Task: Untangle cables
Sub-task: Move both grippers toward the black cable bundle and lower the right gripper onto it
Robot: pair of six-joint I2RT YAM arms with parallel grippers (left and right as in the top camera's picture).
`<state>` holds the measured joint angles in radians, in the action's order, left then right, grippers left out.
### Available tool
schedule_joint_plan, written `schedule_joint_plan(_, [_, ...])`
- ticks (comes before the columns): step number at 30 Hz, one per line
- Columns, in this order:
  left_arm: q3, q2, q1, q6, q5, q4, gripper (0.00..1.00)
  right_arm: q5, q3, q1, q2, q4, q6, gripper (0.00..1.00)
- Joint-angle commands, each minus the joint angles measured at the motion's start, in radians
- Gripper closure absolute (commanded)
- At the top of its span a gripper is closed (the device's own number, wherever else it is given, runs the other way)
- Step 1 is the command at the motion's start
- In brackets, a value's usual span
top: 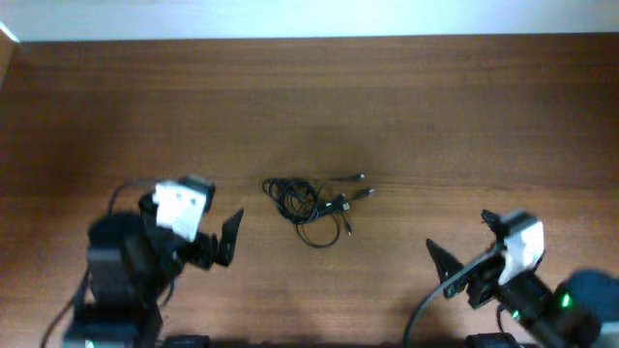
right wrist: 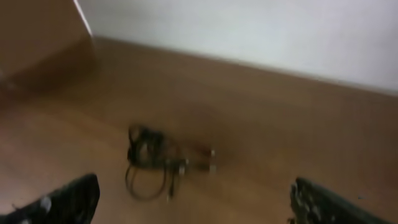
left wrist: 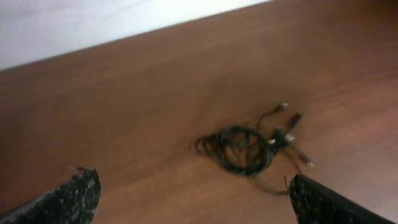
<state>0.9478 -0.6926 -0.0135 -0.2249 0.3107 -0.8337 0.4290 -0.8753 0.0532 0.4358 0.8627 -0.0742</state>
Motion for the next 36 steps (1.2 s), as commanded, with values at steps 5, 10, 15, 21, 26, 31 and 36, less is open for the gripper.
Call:
schedule_joint_plan(5, [0.182,-0.234,0.003,0.02,0.254,-0.024,0.01,0.176,-0.195,0.004,0.342,0.204,0.047,0.02])
schedule_joint_plan(10, [0.266,-0.377,0.003,0.094,0.134,-0.178,0.01,0.185,-0.197,0.004,0.495,0.146,0.152,0.02])
schedule_joint_plan(15, [0.344,-0.534,0.003,0.101,0.068,-0.293,0.01,0.077,-0.198,0.006,0.655,0.155,0.297,0.02])
schedule_joint_plan(21, [0.344,-0.647,0.003,0.113,0.291,-0.263,0.01,0.269,-0.197,0.006,0.82,0.079,0.297,0.02])
schedule_joint_plan(26, [0.344,-0.745,0.003,0.135,0.307,-0.284,0.01,0.347,-0.197,0.006,0.979,0.053,0.3,0.01])
schedule_joint_plan(31, [0.344,-0.856,-0.04,0.134,0.319,-0.313,0.01,0.351,-0.196,0.008,1.127,0.051,0.309,0.1])
schedule_joint_plan(36, [0.344,-0.951,-0.08,0.148,0.304,-0.269,0.01,0.391,-0.196,0.076,1.192,-0.011,0.309,0.2])
